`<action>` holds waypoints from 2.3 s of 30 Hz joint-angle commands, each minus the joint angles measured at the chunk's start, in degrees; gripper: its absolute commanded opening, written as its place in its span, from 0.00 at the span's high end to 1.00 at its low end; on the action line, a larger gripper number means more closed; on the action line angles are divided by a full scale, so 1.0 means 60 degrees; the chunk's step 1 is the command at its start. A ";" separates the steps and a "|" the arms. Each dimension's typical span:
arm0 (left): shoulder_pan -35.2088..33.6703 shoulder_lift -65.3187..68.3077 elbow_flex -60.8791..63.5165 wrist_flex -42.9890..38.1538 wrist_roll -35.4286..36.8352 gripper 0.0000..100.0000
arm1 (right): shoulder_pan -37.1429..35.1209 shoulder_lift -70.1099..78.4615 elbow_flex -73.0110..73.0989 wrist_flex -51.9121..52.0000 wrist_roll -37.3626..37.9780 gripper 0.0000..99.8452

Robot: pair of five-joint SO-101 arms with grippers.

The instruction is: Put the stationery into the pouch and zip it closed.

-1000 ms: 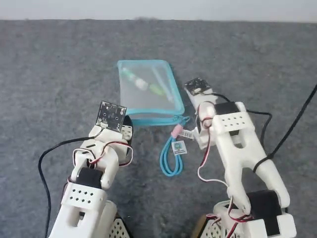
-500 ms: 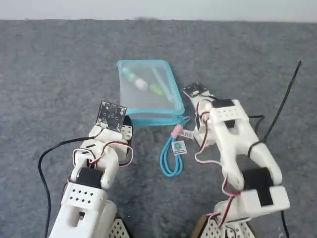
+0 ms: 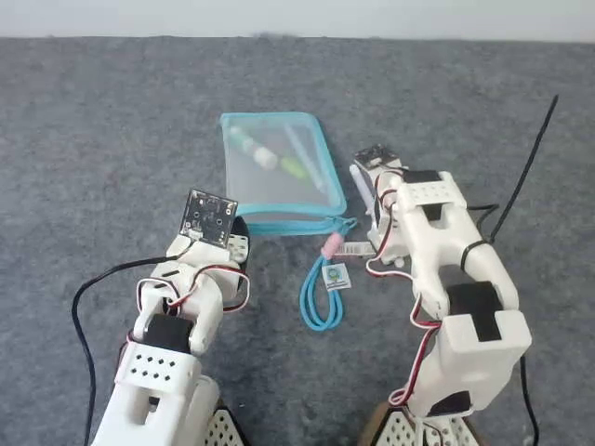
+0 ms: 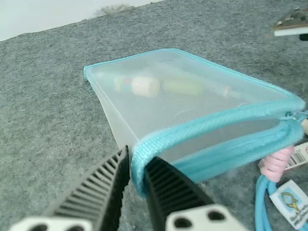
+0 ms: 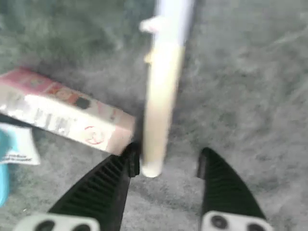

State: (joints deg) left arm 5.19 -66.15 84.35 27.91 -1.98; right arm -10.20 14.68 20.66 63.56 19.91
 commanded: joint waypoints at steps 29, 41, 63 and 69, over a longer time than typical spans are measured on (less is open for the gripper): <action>-0.0088 -0.0029 -0.0110 -0.0044 -0.0029 0.99 | -0.0916 -1.1597 0.2462 0.4769 0.0777 0.99; -0.0088 -0.0029 -0.0095 -0.0044 -0.0029 0.99 | -0.2366 -0.9150 0.0396 0.5487 0.0586 0.99; -0.0073 -0.0029 -0.0095 -0.0044 -0.0029 0.99 | -0.2718 -0.9751 -0.0586 0.6469 0.0908 0.99; -0.0088 -0.0029 -0.0095 -0.0044 -0.0029 0.99 | -0.3817 -1.0117 0.0103 0.6396 0.1070 0.99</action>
State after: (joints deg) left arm 5.19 -66.15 84.35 27.91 -1.98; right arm -30.33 -43.34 21.19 100.40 25.45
